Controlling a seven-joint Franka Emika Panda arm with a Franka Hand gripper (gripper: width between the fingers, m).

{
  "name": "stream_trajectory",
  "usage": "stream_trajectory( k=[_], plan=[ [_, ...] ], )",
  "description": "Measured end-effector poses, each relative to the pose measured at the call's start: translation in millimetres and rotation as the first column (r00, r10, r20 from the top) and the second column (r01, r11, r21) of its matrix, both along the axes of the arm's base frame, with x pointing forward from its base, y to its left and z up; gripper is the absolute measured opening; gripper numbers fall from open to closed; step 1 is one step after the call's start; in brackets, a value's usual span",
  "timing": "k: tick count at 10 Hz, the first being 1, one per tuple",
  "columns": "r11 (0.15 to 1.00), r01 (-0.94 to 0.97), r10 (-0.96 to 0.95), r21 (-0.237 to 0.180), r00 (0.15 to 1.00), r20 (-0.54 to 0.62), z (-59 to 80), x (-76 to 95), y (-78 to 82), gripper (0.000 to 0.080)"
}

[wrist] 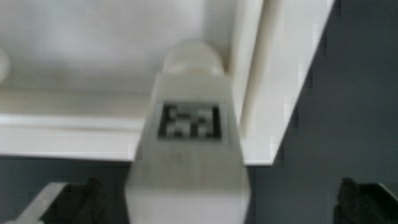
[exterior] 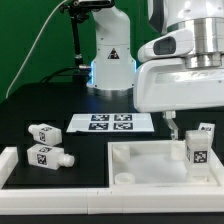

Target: Assemble one leg

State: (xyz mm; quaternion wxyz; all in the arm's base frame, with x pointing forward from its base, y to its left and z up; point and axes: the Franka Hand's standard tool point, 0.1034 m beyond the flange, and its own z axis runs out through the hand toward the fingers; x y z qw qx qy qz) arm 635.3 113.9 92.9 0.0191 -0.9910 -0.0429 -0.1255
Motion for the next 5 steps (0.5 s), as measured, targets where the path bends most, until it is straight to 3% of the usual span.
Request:
stream_trajectory(
  k=[4,5],
  plan=[
    [1.0,0.024,-0.022,0.0,0.951,-0.307,-10.1,1.1,-6.1,0.0648],
    [0.998,0.059,-0.057,-0.001,0.953,-0.297,-8.4,3.3,0.1,0.0648]
  ],
)
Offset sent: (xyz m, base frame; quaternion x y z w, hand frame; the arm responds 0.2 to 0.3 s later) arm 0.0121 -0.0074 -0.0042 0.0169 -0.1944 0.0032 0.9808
